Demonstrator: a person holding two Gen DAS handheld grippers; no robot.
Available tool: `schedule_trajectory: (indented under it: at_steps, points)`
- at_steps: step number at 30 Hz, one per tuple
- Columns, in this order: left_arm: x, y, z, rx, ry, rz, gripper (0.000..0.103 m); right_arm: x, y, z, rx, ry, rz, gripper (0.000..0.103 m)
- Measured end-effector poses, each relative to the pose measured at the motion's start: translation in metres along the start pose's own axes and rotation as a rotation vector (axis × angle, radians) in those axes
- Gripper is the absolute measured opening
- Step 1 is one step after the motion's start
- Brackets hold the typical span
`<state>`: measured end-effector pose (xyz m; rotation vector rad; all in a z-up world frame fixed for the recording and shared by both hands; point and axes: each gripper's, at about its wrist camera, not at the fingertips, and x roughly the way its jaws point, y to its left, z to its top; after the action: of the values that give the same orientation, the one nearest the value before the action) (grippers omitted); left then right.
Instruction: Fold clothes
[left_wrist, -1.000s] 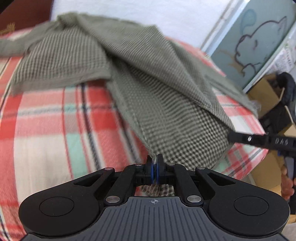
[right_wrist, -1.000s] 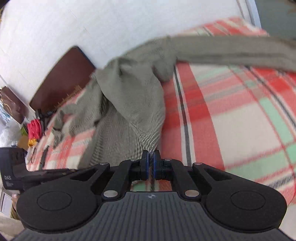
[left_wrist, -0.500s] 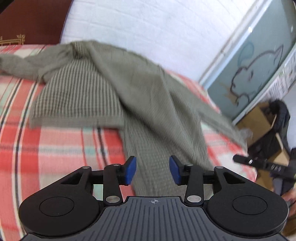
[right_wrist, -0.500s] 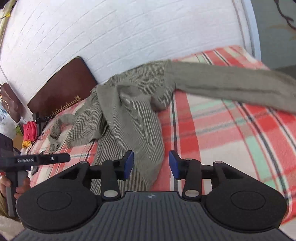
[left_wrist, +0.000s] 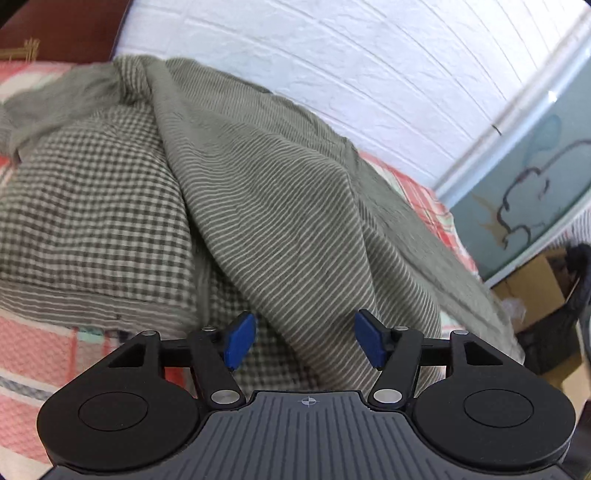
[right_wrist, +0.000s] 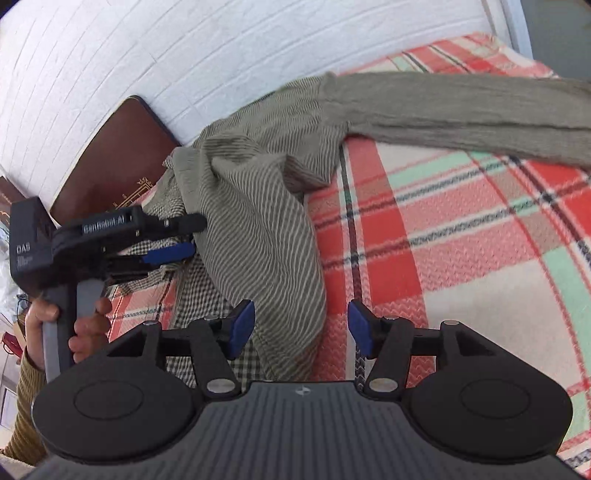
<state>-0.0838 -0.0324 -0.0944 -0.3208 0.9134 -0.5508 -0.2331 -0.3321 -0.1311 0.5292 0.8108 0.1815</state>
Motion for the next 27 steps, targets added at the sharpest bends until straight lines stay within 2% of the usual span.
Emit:
schedule_trajectory:
  at_steps: [1,2,3,4,9,12,14,16,18,20,21,22,23,24,25,27]
  points:
    - [0.004,-0.002,0.001,0.004,0.005,0.004,0.07,0.002,0.0,0.0,-0.006,0.001,0.007,0.055]
    - [0.006,-0.003,0.002,0.011,0.013,0.004,0.042,0.003,0.0,0.001,-0.01,0.01,0.016,0.046]
    - [0.005,-0.004,0.001,0.025,0.031,-0.003,0.012,0.002,0.0,0.002,-0.006,0.026,0.032,0.011]
    - [0.002,-0.006,0.0,0.039,0.038,-0.011,0.013,-0.001,-0.001,0.002,0.004,0.035,0.059,0.001]
    - [-0.04,-0.014,-0.017,0.111,-0.014,-0.063,0.012,-0.047,0.004,-0.003,-0.013,0.006,0.124,0.001]
    - [-0.057,-0.02,-0.03,0.166,-0.018,-0.081,0.012,-0.058,0.008,-0.013,-0.029,0.041,0.121,0.001]
    - [-0.061,-0.025,-0.039,0.215,-0.006,-0.079,0.012,-0.053,0.006,-0.021,-0.026,0.096,0.106,0.0]
    - [-0.057,-0.028,-0.049,0.25,0.029,-0.073,0.017,-0.047,0.002,-0.027,-0.016,0.143,0.079,0.0]
    - [-0.05,-0.03,-0.057,0.255,0.07,-0.069,0.022,-0.047,-0.002,-0.026,-0.007,0.13,0.065,0.005]
    - [-0.047,-0.03,-0.061,0.239,0.089,-0.084,0.022,-0.057,-0.007,-0.011,0.029,0.042,0.077,0.011]
    - [-0.048,-0.031,-0.063,0.23,0.092,-0.105,0.024,-0.061,-0.01,-0.001,0.046,-0.008,0.087,0.036]
    - [-0.047,-0.033,-0.063,0.224,0.096,-0.131,0.026,-0.064,-0.012,0.011,0.055,-0.058,0.094,0.065]
    - [-0.047,-0.036,-0.064,0.221,0.099,-0.154,0.035,-0.062,-0.013,0.023,0.047,-0.101,0.088,0.072]
    - [-0.046,-0.04,-0.065,0.228,0.102,-0.169,0.047,-0.058,-0.013,0.037,0.027,-0.13,0.067,0.073]
    - [-0.044,-0.046,-0.067,0.243,0.108,-0.181,0.051,-0.049,-0.013,0.051,0.001,-0.144,0.044,0.073]
    - [-0.041,-0.058,-0.072,0.276,0.122,-0.207,0.052,-0.025,-0.018,0.079,-0.019,-0.155,0.016,0.073]
